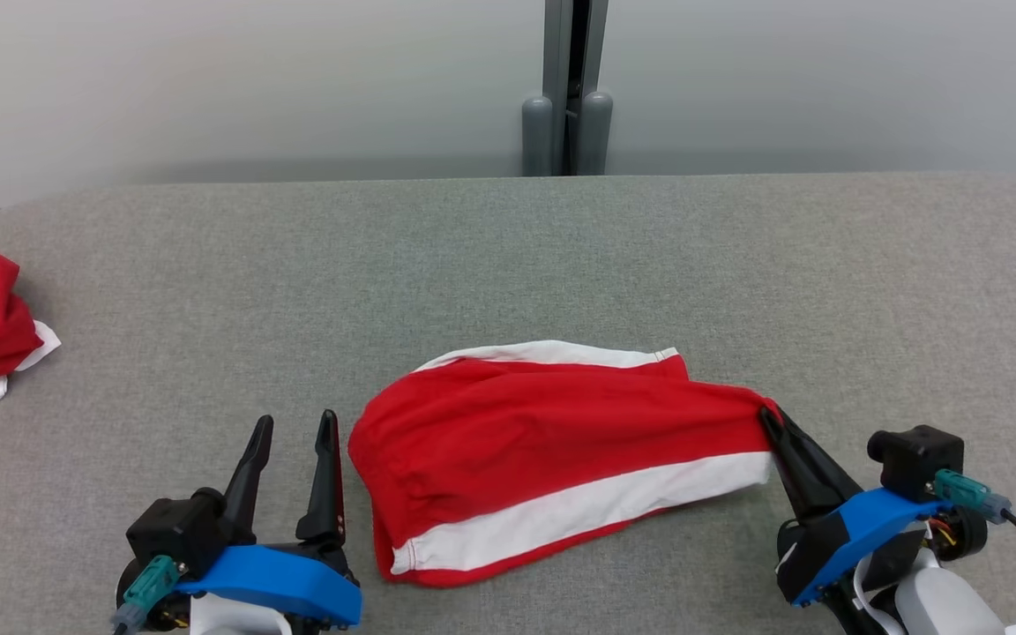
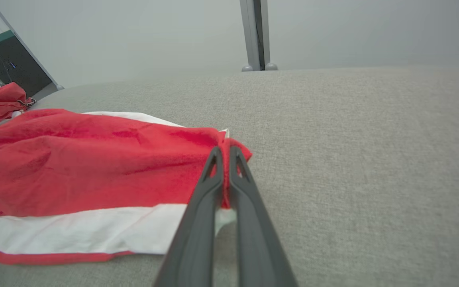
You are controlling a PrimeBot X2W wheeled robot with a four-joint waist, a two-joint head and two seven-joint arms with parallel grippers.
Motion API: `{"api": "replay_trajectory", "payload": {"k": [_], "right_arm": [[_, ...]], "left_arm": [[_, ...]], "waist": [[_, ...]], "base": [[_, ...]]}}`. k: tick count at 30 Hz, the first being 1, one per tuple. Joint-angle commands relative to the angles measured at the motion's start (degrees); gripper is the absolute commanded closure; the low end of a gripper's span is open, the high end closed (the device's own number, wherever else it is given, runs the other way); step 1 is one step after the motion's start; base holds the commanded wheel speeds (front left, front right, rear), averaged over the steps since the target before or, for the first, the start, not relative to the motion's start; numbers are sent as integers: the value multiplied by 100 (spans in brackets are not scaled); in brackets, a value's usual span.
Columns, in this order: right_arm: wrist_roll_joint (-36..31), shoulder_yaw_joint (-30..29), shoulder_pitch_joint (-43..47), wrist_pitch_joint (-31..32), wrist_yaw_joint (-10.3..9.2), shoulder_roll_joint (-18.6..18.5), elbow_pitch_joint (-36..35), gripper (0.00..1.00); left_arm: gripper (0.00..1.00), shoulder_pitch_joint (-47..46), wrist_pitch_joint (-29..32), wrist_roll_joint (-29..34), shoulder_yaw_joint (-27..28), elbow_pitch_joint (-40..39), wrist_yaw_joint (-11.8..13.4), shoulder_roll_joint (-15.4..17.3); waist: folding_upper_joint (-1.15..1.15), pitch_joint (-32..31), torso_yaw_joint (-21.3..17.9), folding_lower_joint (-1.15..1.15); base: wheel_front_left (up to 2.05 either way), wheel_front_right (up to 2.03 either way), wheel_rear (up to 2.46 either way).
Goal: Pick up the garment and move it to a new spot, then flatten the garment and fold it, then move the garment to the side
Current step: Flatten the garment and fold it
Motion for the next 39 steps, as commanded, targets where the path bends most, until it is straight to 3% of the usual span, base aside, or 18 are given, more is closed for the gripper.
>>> {"api": "replay_trajectory", "payload": {"k": [1, 5, 9, 10, 11, 12, 21, 30, 39], "right_arm": [[-125, -209, 188, 220, 1, 150, -247, 100], [-651, -667, 393, 757, 1, 416, -686, 100], [-1269, -1055, 160, 1051, 1, 737, -531, 100], [-1457, -1230, 48, 991, -1, 789, -441, 78], [-1719, -1268, -36, 945, 1, 829, -315, 5], [-1924, -1271, -73, 886, 1, 875, -196, 0], [-2238, -1462, -70, 129, 0, 979, 49, 0], [-2163, -1546, 657, -522, 1, 988, -495, 0], [-1975, -1519, 1104, -656, 1, 989, -839, 0]], "left_arm": [[0, 12, -24, 65, 15, 21, -27, -30], [0, -26, -25, 110, 33, 36, -79, -84], [0, -71, -25, 160, 48, 68, -135, -128], [0, -78, -24, 169, 48, 77, -158, -142], [0, -90, -24, 192, 33, 92, -186, -156], [0, -101, -24, 206, 9, 106, -192, -175], [0, 35, -24, 321, 21, 117, -314, -307], [0, 330, -24, 524, 51, 29, -470, -548], [0, 475, -24, 611, 175, 198, -534, -580]], "waist": [[0, 8, 1, 0], [0, 53, 20, 0], [0, 71, 41, 0], [0, 70, 46, 0], [0, 66, 61, 0], [0, 56, 82, 0], [0, -88, 129, 0], [0, -350, -33, 0], [0, -590, -56, 0]], "base": [[0, 0, 0], [0, 0, 0], [0, 0, 0], [0, 0, 0], [0, 0, 0], [0, 0, 0], [0, 0, 0], [0, 0, 0], [0, 0, 0]]}}
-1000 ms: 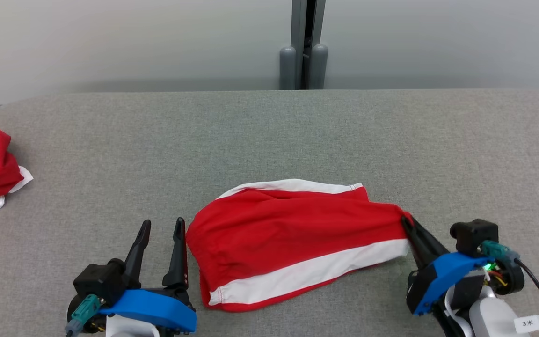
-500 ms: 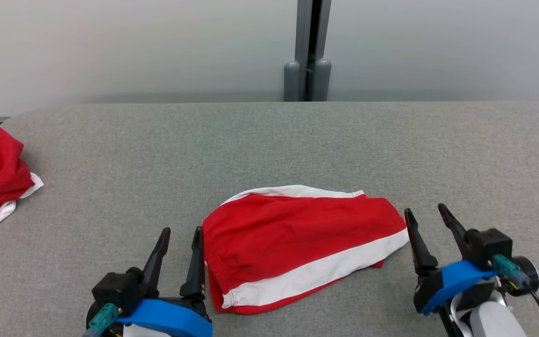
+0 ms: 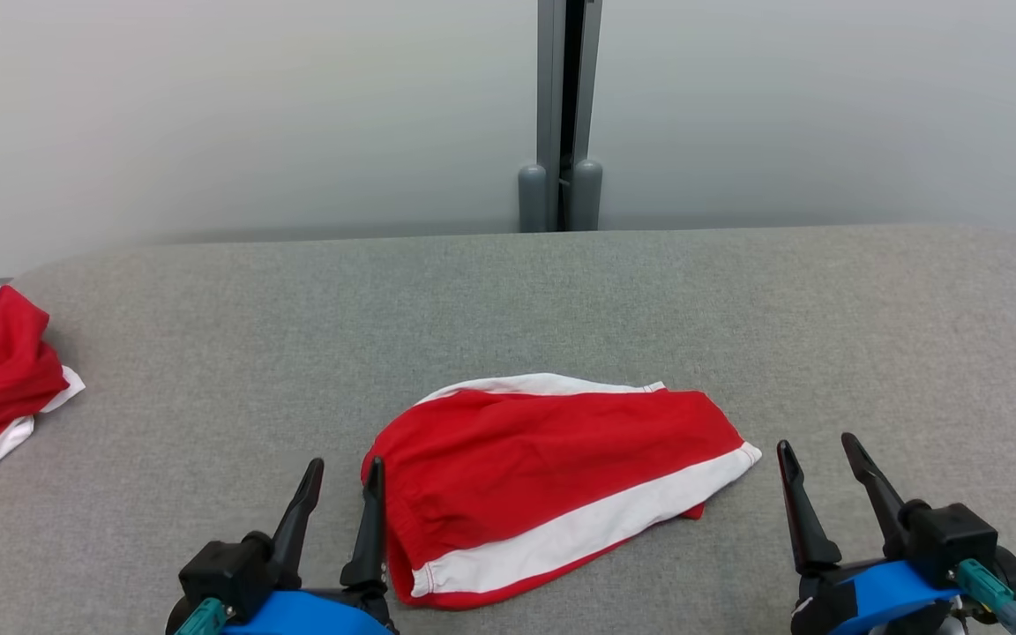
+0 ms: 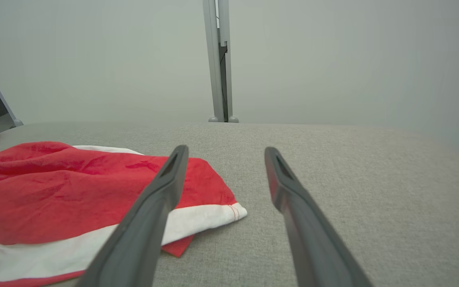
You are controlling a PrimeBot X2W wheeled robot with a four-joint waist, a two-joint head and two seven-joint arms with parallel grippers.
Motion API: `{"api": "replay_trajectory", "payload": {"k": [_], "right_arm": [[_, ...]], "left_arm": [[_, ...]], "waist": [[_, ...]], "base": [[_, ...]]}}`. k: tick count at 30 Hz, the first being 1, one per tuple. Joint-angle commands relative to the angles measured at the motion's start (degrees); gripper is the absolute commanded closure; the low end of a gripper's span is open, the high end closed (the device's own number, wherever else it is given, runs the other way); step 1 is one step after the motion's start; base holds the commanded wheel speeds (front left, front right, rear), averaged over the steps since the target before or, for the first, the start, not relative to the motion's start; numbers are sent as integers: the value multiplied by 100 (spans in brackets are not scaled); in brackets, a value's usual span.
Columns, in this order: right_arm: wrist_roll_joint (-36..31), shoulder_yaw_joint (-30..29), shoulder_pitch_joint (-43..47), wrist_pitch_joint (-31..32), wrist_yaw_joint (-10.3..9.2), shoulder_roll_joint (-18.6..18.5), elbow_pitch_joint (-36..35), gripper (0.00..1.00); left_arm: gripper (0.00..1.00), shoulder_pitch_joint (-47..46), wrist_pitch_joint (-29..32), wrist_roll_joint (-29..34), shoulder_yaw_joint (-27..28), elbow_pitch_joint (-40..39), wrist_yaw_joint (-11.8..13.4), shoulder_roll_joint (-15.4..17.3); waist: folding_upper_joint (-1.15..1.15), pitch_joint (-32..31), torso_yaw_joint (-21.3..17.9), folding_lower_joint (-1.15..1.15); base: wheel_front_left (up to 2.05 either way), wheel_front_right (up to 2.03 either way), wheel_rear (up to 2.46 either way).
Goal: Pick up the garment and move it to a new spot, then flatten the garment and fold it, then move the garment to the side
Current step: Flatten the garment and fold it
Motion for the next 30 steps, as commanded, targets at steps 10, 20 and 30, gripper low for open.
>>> {"api": "replay_trajectory", "payload": {"k": [10, 20, 30], "right_arm": [[97, -94, 200, -82, 1, 1, -27, 0], [128, -145, 101, -137, 1, 2, 115, 0], [149, -104, -3, -149, 1, 2, 241, 0]], "left_arm": [[0, 392, -25, 151, 372, -56, 114, -16], [0, 510, -24, 299, 503, -76, 98, -24], [0, 471, 311, 179, 340, 13, -19, -32]], "waist": [[0, -115, 68, 1], [0, -73, 108, 1], [0, 30, 77, 1]], "base": [[0, 0, 0], [0, 0, 0], [0, 0, 0]]}}
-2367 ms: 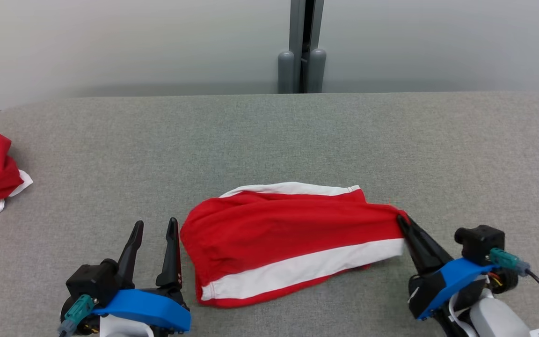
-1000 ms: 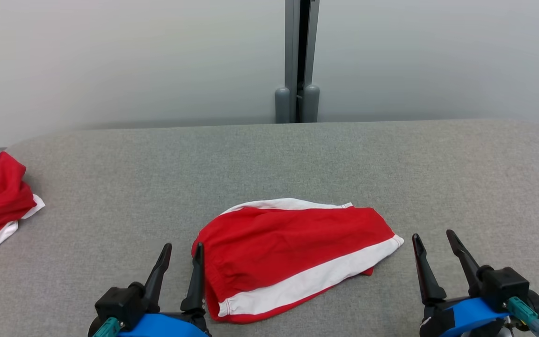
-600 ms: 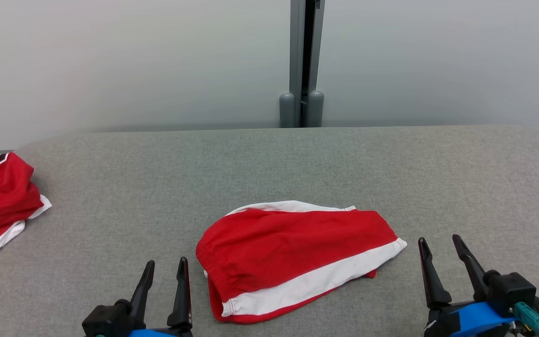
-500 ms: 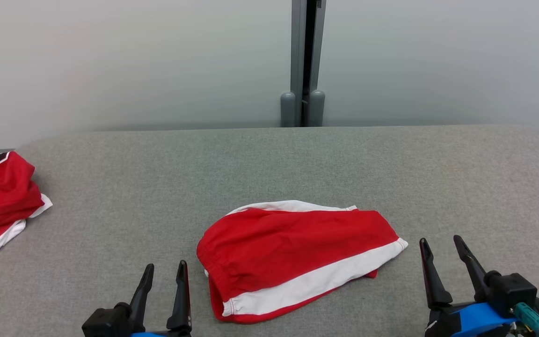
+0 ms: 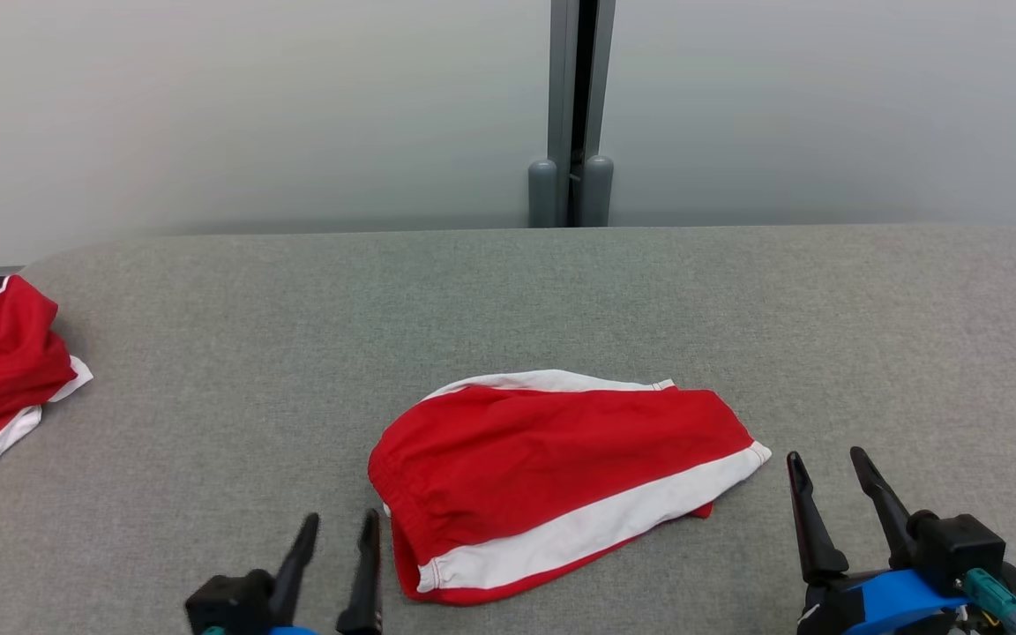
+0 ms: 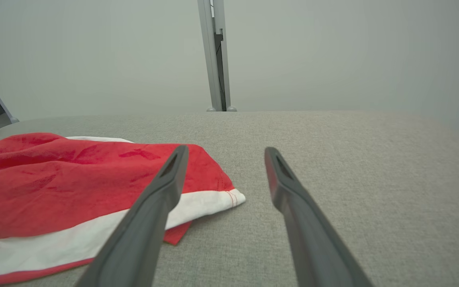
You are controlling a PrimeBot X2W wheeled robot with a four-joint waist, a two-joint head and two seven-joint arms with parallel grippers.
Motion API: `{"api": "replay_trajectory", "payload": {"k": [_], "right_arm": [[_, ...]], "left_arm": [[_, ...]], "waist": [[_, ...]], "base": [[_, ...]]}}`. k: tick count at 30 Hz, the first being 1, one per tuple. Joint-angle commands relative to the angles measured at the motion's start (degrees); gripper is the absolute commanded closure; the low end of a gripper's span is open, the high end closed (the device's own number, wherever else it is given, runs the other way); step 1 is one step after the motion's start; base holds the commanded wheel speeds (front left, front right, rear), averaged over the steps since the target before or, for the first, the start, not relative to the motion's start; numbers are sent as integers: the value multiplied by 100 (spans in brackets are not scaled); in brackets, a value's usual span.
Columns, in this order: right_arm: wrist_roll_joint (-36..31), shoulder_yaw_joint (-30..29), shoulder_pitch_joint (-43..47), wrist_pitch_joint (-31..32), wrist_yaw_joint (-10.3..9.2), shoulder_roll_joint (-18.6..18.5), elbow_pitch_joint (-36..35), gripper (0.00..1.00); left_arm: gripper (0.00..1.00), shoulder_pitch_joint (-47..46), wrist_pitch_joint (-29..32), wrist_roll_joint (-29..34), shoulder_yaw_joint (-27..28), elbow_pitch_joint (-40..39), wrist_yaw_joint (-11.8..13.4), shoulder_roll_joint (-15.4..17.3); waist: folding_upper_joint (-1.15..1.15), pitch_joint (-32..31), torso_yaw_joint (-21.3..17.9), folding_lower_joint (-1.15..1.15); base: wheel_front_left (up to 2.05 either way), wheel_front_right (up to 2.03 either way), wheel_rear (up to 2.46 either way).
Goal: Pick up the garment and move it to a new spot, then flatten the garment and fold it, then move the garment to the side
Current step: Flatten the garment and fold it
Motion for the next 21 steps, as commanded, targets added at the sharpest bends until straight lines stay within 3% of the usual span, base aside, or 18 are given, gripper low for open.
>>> {"api": "replay_trajectory", "payload": {"k": [1, 7, 16, 17, 19, 21], "right_arm": [[22, 2, -92, -29, 1, 1, 22, 0], [7, 22, -182, -29, 1, 1, 86, 0], [20, 77, -297, -38, 1, 1, 171, 0], [19, 77, -312, -39, 1, 1, 175, 0], [4, 47, -328, -41, 1, 0, 185, 0], [-15, 12, -323, -44, 1, 1, 195, 0]], "left_arm": [[0, -49, 242, -22, -131, 14, -88, 67], [0, -52, 1370, -70, -646, -147, -395, 319], [0, -325, 1713, -92, -818, 224, -484, 287], [5, -365, 1723, -90, -843, 295, -509, 266], [51, -423, 1734, -121, -869, 414, -553, 228], [71, -476, 1709, -153, -874, 521, -558, 208]], "waist": [[0, 27, -1, 0], [0, 140, -47, 0], [0, 280, -199, 0], [0, 290, -222, 0], [0, 309, -256, 0], [0, 325, -273, 0]], "base": [[0, 0, 0], [0, 0, 0], [0, 0, 0], [0, 0, 0], [0, 0, 0], [0, 0, 0]]}}
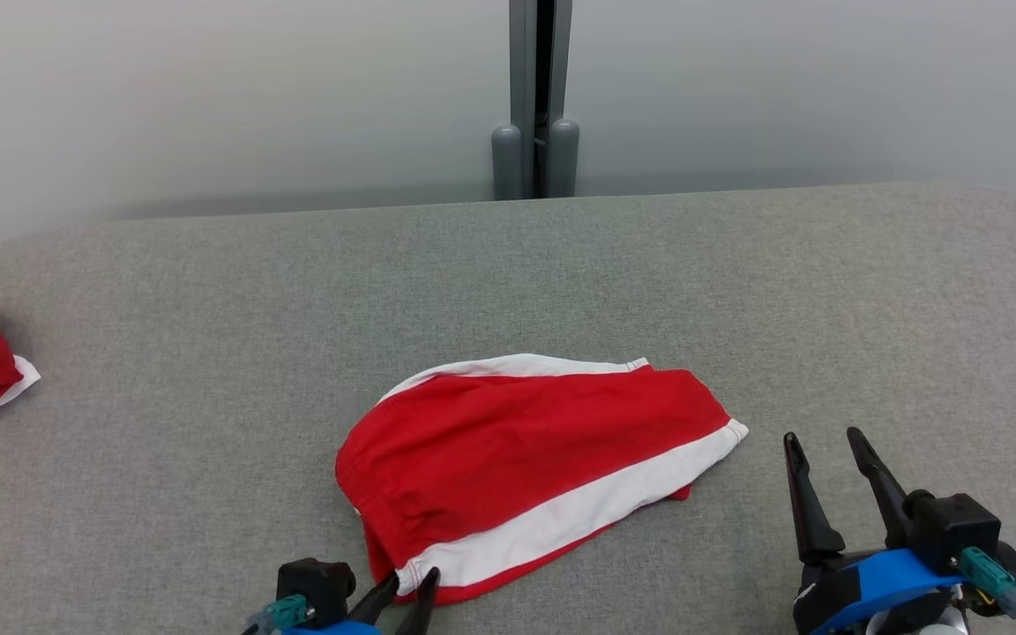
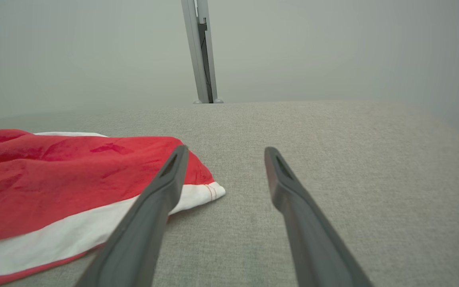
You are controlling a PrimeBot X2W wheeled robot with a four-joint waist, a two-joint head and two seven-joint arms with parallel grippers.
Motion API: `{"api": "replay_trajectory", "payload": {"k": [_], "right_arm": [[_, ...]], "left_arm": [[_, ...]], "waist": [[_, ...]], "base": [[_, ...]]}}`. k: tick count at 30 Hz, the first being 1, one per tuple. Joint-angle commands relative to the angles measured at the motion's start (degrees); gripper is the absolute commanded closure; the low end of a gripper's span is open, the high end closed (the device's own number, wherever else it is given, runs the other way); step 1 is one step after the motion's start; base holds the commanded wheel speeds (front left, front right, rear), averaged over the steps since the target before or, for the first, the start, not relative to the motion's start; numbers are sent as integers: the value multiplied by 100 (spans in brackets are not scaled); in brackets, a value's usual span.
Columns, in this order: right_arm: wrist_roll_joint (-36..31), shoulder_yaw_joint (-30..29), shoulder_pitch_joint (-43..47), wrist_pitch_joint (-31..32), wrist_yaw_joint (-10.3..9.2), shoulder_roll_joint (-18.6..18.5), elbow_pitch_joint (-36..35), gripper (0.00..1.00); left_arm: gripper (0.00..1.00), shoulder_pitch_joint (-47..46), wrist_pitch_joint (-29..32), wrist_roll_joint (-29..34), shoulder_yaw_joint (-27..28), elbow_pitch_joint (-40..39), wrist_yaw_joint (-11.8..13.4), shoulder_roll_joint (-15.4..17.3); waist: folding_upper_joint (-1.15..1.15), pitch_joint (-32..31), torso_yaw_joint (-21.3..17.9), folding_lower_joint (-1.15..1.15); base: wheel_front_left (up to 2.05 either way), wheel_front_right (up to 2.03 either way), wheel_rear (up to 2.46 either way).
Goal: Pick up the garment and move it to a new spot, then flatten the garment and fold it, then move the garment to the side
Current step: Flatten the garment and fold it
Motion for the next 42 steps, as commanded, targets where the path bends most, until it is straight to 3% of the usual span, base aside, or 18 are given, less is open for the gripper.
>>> {"api": "replay_trajectory", "payload": {"k": [1, 2, 3, 8, 15, 24, 36, 37, 38, 40, 42], "right_arm": [[-13, -31, -46, -29, 1, 0, 20, 0], [-14, -50, -48, -31, 1, 0, 26, 0], [-15, -63, -48, -32, 1, 0, 30, 0], [-102, -151, -59, 27, 1, -1, 126, 0], [-609, -324, -162, 463, 1, 1, 575, 0], [-719, 124, -539, 731, 1, -3, 1075, 0], [-865, 434, -1290, 891, 1, -3, 2377, 0], [-817, 453, -1325, 905, 1, -1, 2476, 13], [-782, 484, -1359, 931, 1, -1, 2563, 48], [-726, 549, -1410, 931, 0, -2, 2714, 66], [-676, 595, -1454, 866, 0, -4, 2818, 76]], "left_arm": [[85, -122, -13, -15, -8, 95, -25, 10], [96, -147, -33, -4, -25, 145, -35, -4], [100, -173, -69, -1, -28, 193, -49, -25], [100, -313, -347, -29, 98, 358, 13, -103], [100, -461, -726, -23, 474, 378, 238, 117], [100, -520, -770, -51, 474, 353, 235, 166], [100, -522, -842, -13, 345, 209, 229, 109], [100, -509, -842, -14, 337, 200, 232, 111], [100, -493, -844, -17, 331, 189, 236, 114], [100, -470, -853, -24, 322, 161, 249, 120], [100, -449, -865, -37, 320, 136, 247, 130]], "waist": [[0, 14, -6, 0], [0, 22, -7, 0], [0, 29, -6, 0], [0, 53, 27, 0], [0, 96, 105, 0], [0, 113, 131, 0], [0, 100, 257, 0], [0, 95, 267, 0], [0, 91, 273, 0], [0, 83, 276, 0], [0, 80, 266, 0]], "base": [[0, 0, 0], [0, 0, 0], [0, 0, 0], [0, 0, 0], [0, 0, 0], [0, 0, 0], [0, 0, 0], [0, 0, 0], [0, 0, 0], [0, 0, 0], [0, 0, 0]]}}
